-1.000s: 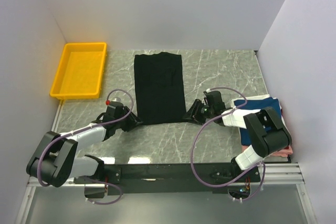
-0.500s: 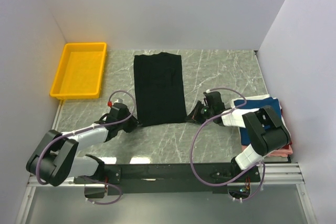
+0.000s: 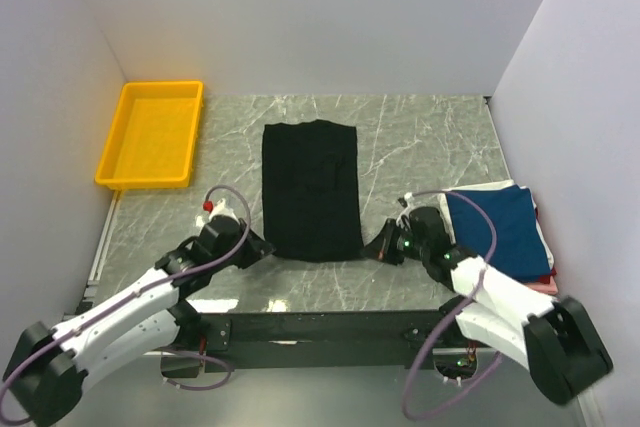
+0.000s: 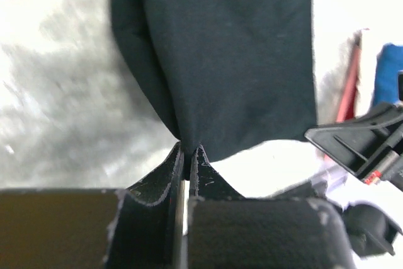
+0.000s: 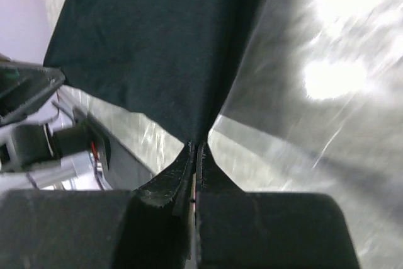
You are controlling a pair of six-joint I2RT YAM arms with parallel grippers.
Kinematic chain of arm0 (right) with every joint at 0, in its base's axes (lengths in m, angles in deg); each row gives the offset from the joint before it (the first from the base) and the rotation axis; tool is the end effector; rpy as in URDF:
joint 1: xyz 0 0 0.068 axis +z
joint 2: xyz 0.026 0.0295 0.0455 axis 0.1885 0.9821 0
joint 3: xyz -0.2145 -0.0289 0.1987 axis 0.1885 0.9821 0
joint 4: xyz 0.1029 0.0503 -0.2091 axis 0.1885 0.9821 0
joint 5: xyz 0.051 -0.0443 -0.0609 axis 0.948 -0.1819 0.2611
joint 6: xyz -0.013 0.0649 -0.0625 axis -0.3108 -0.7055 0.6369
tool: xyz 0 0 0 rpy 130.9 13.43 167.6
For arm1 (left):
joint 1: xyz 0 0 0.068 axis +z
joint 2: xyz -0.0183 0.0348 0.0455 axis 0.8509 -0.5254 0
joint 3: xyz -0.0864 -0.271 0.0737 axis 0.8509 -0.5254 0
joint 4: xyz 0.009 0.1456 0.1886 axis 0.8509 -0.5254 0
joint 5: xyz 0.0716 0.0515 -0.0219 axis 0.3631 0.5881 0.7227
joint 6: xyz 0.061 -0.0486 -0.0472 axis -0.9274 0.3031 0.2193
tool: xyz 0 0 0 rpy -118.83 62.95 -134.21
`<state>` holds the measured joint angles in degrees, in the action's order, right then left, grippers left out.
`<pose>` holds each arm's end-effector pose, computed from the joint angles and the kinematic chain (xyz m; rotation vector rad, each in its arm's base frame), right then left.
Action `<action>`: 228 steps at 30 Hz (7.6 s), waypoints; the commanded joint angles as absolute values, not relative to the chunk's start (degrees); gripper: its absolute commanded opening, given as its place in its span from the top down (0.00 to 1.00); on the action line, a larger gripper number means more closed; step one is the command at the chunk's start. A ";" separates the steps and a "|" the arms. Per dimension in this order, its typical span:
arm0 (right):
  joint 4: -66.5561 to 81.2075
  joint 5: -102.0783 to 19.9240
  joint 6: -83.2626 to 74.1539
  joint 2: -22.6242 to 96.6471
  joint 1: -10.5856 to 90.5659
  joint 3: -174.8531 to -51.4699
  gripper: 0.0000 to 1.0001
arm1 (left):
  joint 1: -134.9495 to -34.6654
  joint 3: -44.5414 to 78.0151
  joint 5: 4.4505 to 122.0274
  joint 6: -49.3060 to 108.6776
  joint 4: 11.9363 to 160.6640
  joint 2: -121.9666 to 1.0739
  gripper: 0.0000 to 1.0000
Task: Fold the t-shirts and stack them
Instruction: Fold the tshirt, then neatly place the folded tshirt to the corner
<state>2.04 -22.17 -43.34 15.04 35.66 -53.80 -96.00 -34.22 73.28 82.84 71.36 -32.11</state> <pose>0.1584 0.1133 0.1622 0.1633 2.4200 1.1399 0.1370 -0.1027 0.1832 -0.5820 2.3430 -0.8802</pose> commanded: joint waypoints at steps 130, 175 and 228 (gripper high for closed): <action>24.13 -44.42 -28.24 34.40 33.20 -89.72 0.48 | -89.42 -0.78 81.70 64.69 64.07 -65.18 0.43; 23.17 -39.59 -29.11 56.19 28.18 -108.88 1.00 | -81.96 15.48 80.20 61.62 67.14 -83.63 1.00; 18.42 -27.80 -30.35 55.95 23.52 -103.18 0.35 | -99.09 -2.34 70.80 68.20 87.54 -89.64 0.97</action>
